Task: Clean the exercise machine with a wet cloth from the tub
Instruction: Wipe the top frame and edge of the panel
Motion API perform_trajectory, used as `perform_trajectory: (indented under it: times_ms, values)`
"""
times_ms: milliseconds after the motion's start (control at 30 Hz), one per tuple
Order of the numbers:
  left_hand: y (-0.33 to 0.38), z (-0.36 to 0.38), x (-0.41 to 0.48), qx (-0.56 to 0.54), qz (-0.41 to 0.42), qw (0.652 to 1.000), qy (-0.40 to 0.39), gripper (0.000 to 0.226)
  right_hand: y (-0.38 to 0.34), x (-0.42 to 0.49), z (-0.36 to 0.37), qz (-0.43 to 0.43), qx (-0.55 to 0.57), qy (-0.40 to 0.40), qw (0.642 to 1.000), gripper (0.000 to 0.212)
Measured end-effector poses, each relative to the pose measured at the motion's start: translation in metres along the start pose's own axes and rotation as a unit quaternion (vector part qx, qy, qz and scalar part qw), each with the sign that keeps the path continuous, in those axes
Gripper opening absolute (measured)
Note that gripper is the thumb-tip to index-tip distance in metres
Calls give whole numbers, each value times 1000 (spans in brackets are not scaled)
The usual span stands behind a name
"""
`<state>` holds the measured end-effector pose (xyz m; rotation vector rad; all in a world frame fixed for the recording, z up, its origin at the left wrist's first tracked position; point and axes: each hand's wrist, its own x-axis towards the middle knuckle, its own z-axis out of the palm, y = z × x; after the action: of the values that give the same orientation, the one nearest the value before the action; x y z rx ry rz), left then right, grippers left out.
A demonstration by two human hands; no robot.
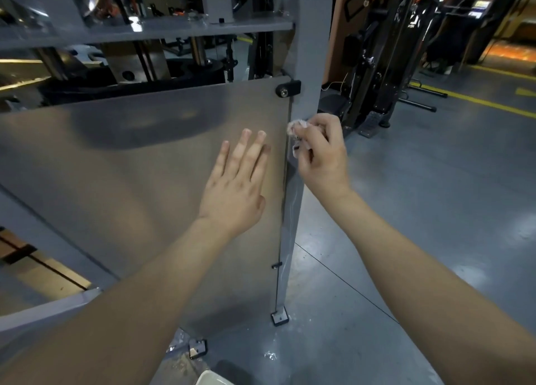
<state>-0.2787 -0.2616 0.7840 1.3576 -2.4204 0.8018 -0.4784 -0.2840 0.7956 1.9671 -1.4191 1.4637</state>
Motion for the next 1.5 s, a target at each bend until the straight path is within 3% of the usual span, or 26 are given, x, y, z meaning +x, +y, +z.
perform_trajectory:
  times_ms: [67, 200, 300, 467, 600, 667, 833, 900, 1067, 1200, 1333, 1400, 1500]
  values:
    - [-1, 3, 0, 12, 0, 1000, -12, 92, 3, -24, 7, -27, -7, -14, 1000, 25]
    - [2, 6, 2, 32, -5, 999, -34, 97, 13, -81, 18, 34, -29, -145, 988, 30]
    - [4, 4, 2, 32, -13, 998, -43, 97, 13, -78, 6, 17, 2, -183, 983, 33]
    - [5, 5, 2, 14, -17, 999, -40, 96, 10, -23, -7, 22, 25, -66, 997, 24]
    - [8, 7, 2, 10, -23, 999, -38, 94, 13, -47, 7, 4, 20, -45, 999, 37]
    - [8, 6, 3, 11, -25, 999, -40, 93, 16, -70, 11, 7, 19, -84, 996, 43]
    - [18, 0, 1, -15, -37, 999, -36, 93, 36, -118, 18, 80, -37, -265, 960, 35]
    - [20, -3, -1, -33, -46, 998, -18, 94, 30, -106, 9, 88, -13, -240, 967, 33]
    - [30, 12, -19, -69, -19, 997, -11, 91, 30, -71, 9, 56, 4, -85, 995, 19]
    - [32, 33, -36, -75, 3, 997, -36, 91, 33, -105, 29, 63, 10, -97, 993, 10]
    - [22, 40, -39, -82, 41, 994, -54, 87, 35, -128, 31, 82, 15, -168, 982, 33]
    - [20, 41, -38, -82, 46, 994, -54, 82, 33, -119, 25, 92, 28, -183, 979, 35]
    - [20, 43, -37, -80, 44, 994, -58, 75, 31, -104, 22, 120, 95, -128, 980, 21]
